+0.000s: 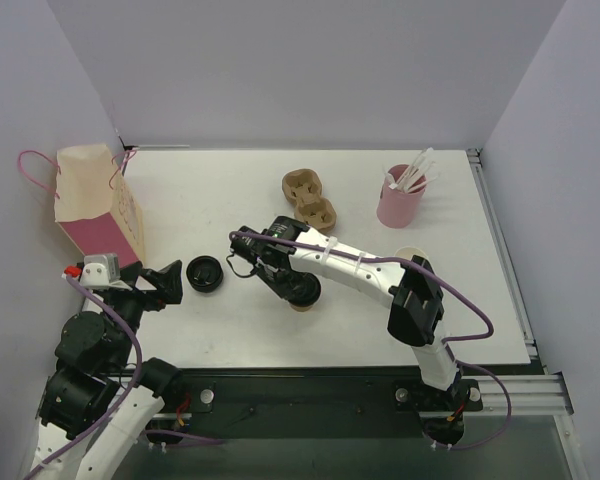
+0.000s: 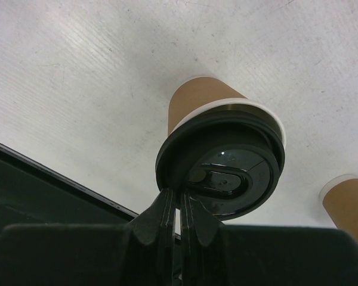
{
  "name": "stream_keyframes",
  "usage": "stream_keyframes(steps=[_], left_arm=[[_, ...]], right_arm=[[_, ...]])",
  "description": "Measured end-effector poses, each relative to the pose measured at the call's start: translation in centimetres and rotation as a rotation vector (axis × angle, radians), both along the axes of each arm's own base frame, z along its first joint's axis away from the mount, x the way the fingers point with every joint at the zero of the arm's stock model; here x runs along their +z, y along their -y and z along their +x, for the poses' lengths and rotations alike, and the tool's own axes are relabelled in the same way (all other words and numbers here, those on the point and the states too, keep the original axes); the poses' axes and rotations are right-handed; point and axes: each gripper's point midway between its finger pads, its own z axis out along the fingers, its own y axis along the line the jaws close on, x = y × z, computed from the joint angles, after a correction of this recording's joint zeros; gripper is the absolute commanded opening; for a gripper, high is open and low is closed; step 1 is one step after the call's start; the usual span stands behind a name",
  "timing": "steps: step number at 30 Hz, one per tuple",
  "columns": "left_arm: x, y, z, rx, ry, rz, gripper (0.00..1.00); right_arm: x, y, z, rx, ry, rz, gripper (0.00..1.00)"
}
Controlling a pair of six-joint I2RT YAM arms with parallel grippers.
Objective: Pack the takeout coffee
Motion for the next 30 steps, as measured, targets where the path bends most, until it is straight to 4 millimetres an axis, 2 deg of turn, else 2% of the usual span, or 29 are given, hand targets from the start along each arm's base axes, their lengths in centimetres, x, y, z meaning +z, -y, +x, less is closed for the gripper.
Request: stream_keyframes(steps=[4, 14, 18, 20, 26, 27, 30], left_arm=[[0.0, 0.0, 0.0, 0.0, 0.0, 0.0, 0.97], [0.0, 0.0, 0.0, 0.0, -0.001, 0.0, 0.97], [0.0, 0.0, 0.0, -0.001, -0.001, 0.001, 0.97], [0.0, 0.1, 0.0, -0.003, -0.003, 0.002, 0.97], [-0.2, 0.4, 0.2, -0.019, -0.011, 0.005, 0.97], [-0.2, 0.5, 0.2, -0.024, -0.013, 0.006, 0.96], [-0.5, 1.3, 0.3, -0.06, -0.026, 0.008, 0.95]], right_arm=[[0.0, 0.1, 0.2, -0.004, 0.008, -0.003, 0.19], [0.2, 0.2, 1.0, -0.012, 0.036, -0.003, 0.26], [0.4, 0.1, 1.3, -0.02, 0.041, 0.007, 0.36], [0.6, -0.1, 1.5, -0.025, 0.043, 0.02, 0.38], [2.2, -0.7, 2.0, -0.043, 0.045, 0.11, 0.42], [2.7, -0.7, 2.1, -0.049, 0.048, 0.131, 0.48], [4.1, -0.2, 2.6, -0.09, 0.063, 0.203, 0.52]])
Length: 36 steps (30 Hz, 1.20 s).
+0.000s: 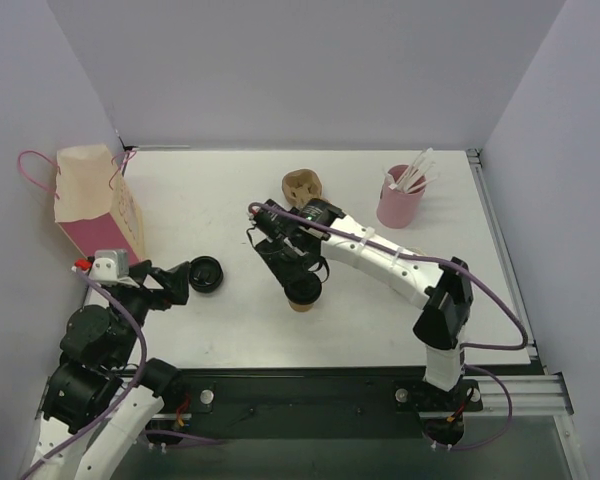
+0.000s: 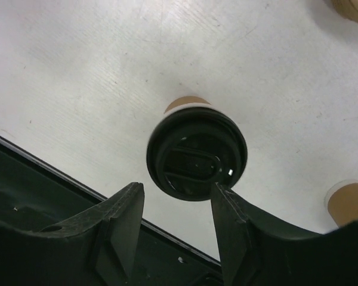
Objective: Pack the takeout coffee
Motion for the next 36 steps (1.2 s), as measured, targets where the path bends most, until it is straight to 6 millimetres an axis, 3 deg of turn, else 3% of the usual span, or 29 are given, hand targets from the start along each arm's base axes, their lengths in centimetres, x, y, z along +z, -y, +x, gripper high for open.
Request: stream_keyframes(steps=[6, 11, 15, 17, 24, 32, 36], left_arm=[[-2.3, 3.9, 1.6, -0.143, -0.14, -0.021, 0.86], [-7.5, 9.5, 3.9, -0.323, -0.373, -0.071, 0.85], [-12.2, 12.6, 4.5, -0.419, -0.548, -0.121, 0.84], [-13.5, 13.7, 4.4, -0.455, -0.597, -0.142, 0.84], [-13.6, 16.4, 4.5, -0.549, -0.594, -0.207, 0.84], [-16.4, 16.8, 4.4, -0.547, -0.644, -0.236, 0.83], [-16.7, 17.3, 4.7, -0.558, -0.652, -0.248, 0.83]], right_arm=[[0.1, 6.0, 1.3, -0.157, -0.007, 0.064, 0.53], [-2.2, 8.5, 1.2, -0.239, -0.074, 0.157, 0.62], [-3.8, 8.2, 1.0, -0.256, -0.131, 0.245, 0.59], [-4.4, 8.0, 1.1, -0.269, -0.153, 0.283, 0.57], [-4.7, 6.7, 1.5, -0.257, -0.187, 0.388, 0.52], [-4.5, 5.5, 1.6, -0.237, -0.196, 0.449, 0.42], [-5.1, 5.3, 1.7, -0.241, -0.208, 0.445, 0.38]])
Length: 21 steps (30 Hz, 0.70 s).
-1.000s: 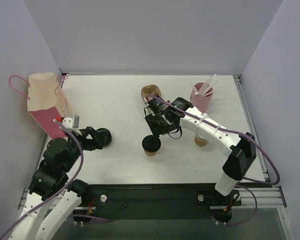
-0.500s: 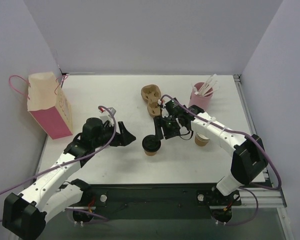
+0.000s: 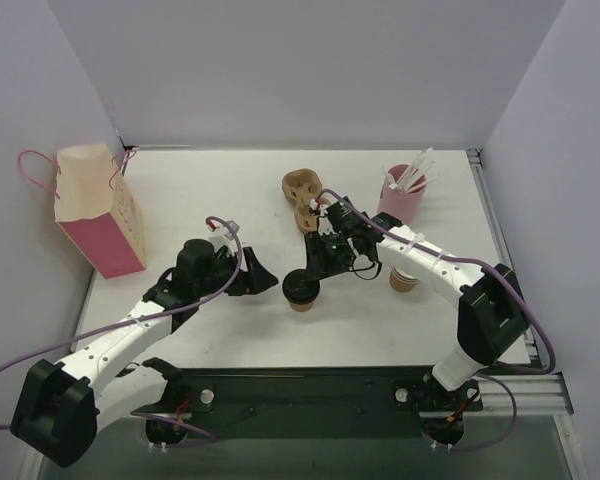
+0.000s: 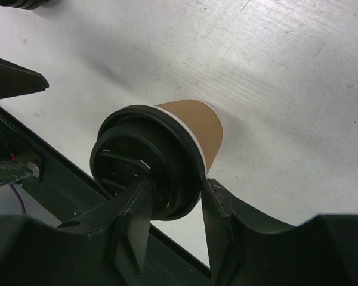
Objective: Pack the takeout coffee
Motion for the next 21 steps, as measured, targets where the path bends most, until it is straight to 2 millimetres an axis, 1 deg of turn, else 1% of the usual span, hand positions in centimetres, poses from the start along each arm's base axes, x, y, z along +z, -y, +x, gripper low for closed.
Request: stream_keyframes(steps=[4, 12, 17, 21], left_arm=[[-0.5, 0.5, 0.2, -0.012, -0.01, -0.007, 0.8], [-2.0, 1.0, -0.2, -0.03, -0.033, -0.009, 0.8], [-2.4, 1.5, 0.3, -0.038, -0.033, -0.015, 0.8], [-3.3, 2.0, 0.6, -0.04, -0.055, -0.02, 0.79]], right_arm=[[-0.8, -0.5, 0.0, 0.009, -0.015, 0.001, 0.37], [-0.9, -1.0, 0.2, 0.009, -0.003, 0.018, 0.35], [-1.0, -1.0, 0.2, 0.005, -0.004, 0.02, 0.35], [-1.0, -1.2, 0.3, 0.003, 0.0, 0.028, 0.34]])
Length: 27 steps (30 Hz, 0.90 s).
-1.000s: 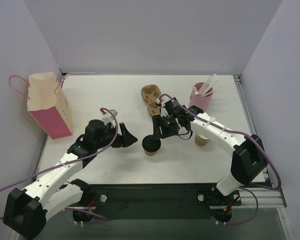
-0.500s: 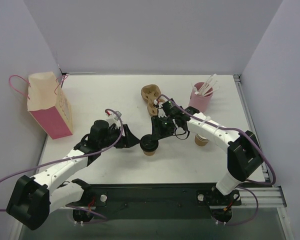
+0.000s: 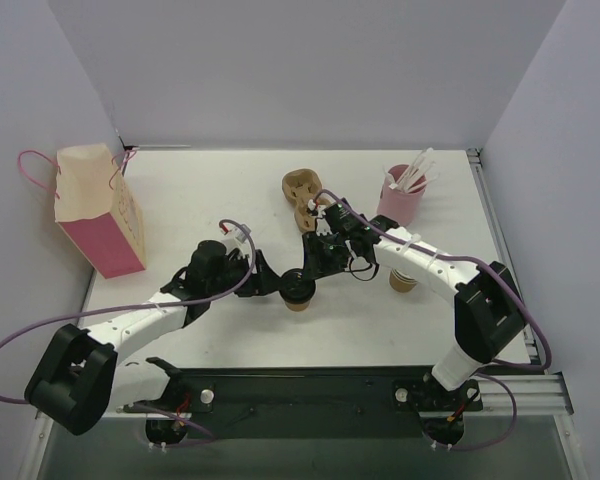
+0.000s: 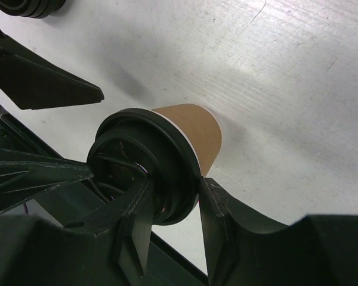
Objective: Pack the takeout coffee
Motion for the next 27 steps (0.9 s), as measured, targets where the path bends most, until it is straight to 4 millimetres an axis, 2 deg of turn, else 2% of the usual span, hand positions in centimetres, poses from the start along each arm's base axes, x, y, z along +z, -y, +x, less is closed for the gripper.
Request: stream_keyframes(steps=[3, 6, 17, 27], left_arm=[[-0.3, 0.6, 0.1, -0.015, -0.002, -0.013, 0.77], [-0.5, 1.1, 0.3, -0.022, 0.001, -0.019, 0.76], [-0.9, 1.2, 0.8, 0.02, 0.014, 0.007, 0.74], [-1.1, 1.0, 1.2, 0.042, 0.019, 0.017, 0.73]], right_arm=[[-0.1, 0.0, 0.0, -0.001, 0.004, 0.005, 0.33], [-0.3, 0.0, 0.0, -0.002, 0.011, 0.013, 0.26], [-1.3, 0.0, -0.1, -0.03, 0.048, 0.141, 0.25], [-0.4, -0.2, 0.2, -0.065, 0.034, 0.223, 0.36]])
